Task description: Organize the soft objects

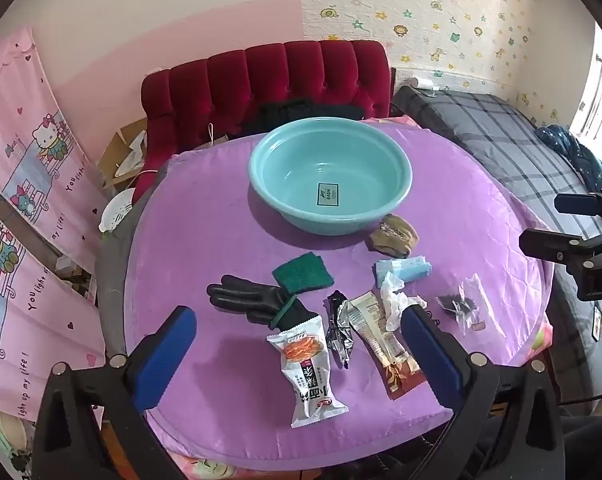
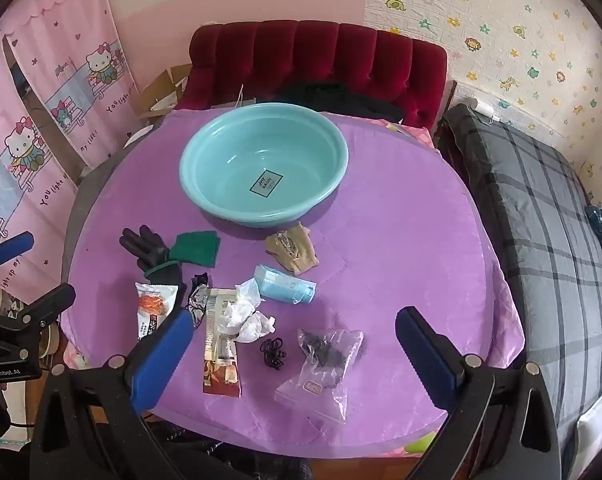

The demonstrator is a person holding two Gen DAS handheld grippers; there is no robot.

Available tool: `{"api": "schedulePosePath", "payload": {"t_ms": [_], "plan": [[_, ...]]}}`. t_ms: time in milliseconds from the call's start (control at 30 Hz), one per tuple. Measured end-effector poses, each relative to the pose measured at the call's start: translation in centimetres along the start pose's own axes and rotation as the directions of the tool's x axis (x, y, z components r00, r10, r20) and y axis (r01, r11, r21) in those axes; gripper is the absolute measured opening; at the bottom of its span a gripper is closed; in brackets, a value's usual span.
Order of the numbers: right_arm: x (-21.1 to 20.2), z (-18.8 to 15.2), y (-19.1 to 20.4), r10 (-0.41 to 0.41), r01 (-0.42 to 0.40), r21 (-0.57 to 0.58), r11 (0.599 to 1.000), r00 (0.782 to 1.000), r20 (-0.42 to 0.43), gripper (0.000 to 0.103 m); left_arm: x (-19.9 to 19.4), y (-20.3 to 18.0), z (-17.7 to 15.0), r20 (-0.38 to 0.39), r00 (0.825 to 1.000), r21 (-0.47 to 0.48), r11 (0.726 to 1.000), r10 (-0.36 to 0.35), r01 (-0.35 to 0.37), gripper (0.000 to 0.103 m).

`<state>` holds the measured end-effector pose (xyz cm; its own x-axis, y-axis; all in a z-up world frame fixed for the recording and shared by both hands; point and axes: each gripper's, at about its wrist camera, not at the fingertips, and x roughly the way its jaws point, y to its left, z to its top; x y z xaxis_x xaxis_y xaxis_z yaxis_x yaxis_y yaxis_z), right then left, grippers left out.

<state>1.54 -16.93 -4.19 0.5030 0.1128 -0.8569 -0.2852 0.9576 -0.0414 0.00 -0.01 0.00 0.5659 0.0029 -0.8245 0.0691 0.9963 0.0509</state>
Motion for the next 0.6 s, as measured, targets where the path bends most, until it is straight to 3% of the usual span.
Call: {"api": "schedulePosePath", "payload": {"t_ms": [600], "plan": [[0.13, -0.15, -0.14, -0.011, 0.011, -0.004, 1.0, 1.0, -0.003, 0.103, 0.27, -0.45, -0.12, 0.002, 1.0, 0.02, 1.0, 0.004, -0.004, 0.103]]}}
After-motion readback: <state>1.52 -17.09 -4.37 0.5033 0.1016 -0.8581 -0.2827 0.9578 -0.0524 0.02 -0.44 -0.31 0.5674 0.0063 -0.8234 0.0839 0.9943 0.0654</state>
